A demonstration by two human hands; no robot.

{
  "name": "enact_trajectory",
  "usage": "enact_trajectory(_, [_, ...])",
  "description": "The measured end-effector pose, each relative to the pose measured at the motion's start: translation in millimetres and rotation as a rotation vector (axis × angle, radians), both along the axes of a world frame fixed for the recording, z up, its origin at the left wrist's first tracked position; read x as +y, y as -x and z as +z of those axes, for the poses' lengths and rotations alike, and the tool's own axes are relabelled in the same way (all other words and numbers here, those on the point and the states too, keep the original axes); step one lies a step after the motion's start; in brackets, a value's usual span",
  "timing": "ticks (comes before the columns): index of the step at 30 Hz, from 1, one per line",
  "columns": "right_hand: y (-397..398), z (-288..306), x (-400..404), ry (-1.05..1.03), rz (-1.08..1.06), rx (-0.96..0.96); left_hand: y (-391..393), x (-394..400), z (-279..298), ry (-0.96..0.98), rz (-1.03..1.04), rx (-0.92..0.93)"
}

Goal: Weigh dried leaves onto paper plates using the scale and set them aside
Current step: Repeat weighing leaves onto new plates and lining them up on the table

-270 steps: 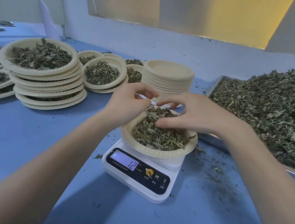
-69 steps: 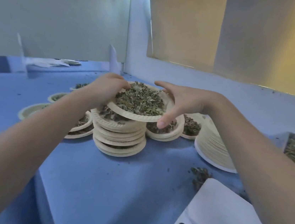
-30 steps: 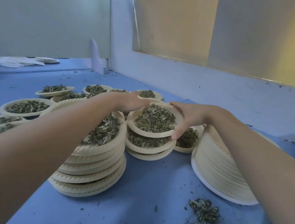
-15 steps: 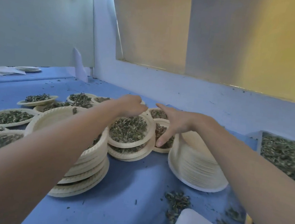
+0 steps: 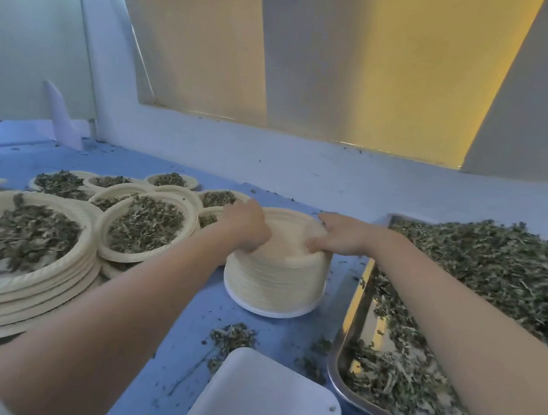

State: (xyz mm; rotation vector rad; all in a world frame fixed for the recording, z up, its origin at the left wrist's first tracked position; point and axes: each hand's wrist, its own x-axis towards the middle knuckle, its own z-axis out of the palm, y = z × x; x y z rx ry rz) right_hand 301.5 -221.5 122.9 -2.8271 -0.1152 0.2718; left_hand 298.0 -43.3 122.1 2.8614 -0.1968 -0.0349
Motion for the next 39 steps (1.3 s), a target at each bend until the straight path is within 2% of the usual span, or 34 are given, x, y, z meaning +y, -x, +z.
enact_trajectory(3, [-0.9, -16.2, -7.7, -0.149, -0.077, -0.029, -7.7, 7.8, -13.2, 0.140, 0.048, 0.003])
enact_trajectory(6, [1.0, -20.5, -6.4, -0.265, -0.106, -0.086, -6.4, 14.3, -15.4, 0.186, 0.081, 0.001])
enact_trajectory(12, [8.7, 4.7, -7.0, -0.288, -0.065, -0.200, -1.8, 13.2, 16.2, 0.144, 0.034, -0.058])
enact_trajectory(16, [24.7, 32.9, -10.1, -0.340, -0.051, -0.259, 13.4, 11.7, 47.6, 0.205, -0.004, -0.124])
enact_trajectory(23, [93.0, 39.2, -7.9, -0.345, -0.037, -0.279, 74.6, 27.5, 61.7, 0.239, -0.063, -0.139])
enact_trajectory(31, [189.2, -23.8, 15.8, -0.333, -0.009, -0.237, 171.0, 53.9, -2.1, 0.292, -0.008, -0.061])
enact_trajectory(39, [214.3, -82.4, 37.5, -0.185, -0.030, -0.195, 208.4, 68.3, -82.2, 0.353, 0.115, -0.015])
